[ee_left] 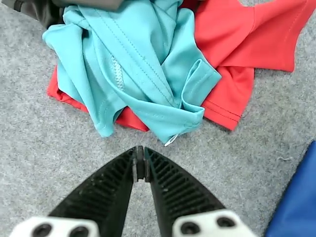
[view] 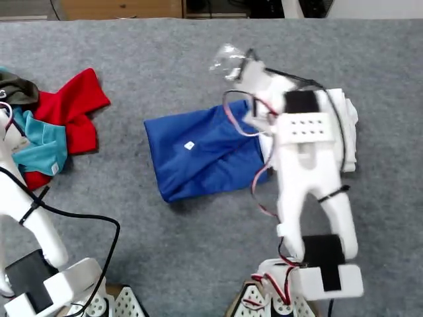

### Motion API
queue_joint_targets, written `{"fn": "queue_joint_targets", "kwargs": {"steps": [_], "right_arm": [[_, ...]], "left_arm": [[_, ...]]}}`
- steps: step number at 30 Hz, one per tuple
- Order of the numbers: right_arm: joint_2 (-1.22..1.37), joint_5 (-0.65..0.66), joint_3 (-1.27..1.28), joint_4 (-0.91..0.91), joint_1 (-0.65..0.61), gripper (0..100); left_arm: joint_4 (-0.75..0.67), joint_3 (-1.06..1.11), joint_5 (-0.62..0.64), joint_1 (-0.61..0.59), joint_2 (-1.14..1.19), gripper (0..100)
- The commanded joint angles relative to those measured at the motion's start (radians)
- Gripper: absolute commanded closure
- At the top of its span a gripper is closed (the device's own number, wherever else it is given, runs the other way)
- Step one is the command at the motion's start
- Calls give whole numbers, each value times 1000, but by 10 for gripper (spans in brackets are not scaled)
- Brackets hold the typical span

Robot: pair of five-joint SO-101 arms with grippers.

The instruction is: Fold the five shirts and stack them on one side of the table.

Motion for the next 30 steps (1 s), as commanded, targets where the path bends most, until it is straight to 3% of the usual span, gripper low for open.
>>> {"fn": "queue_joint_targets", "kwargs": {"steps": [1,9,22,26,30], "right_arm": [[65,-66,-81,3,-94,962],[533,-311,-467,23,-137,962],[1063,-358,-1326,631,-137,963],[1116,-359,-1351,657,-107,997],[1082,-359,-1211,657,-70,994]], "left_arm": [[-2,-3,-5,-6,-36,981],[37,-3,-5,-6,-36,981],[37,-3,-5,-6,-36,981],[35,-3,-5,-6,-36,981],[37,-3,-6,-9,-36,981]]}}
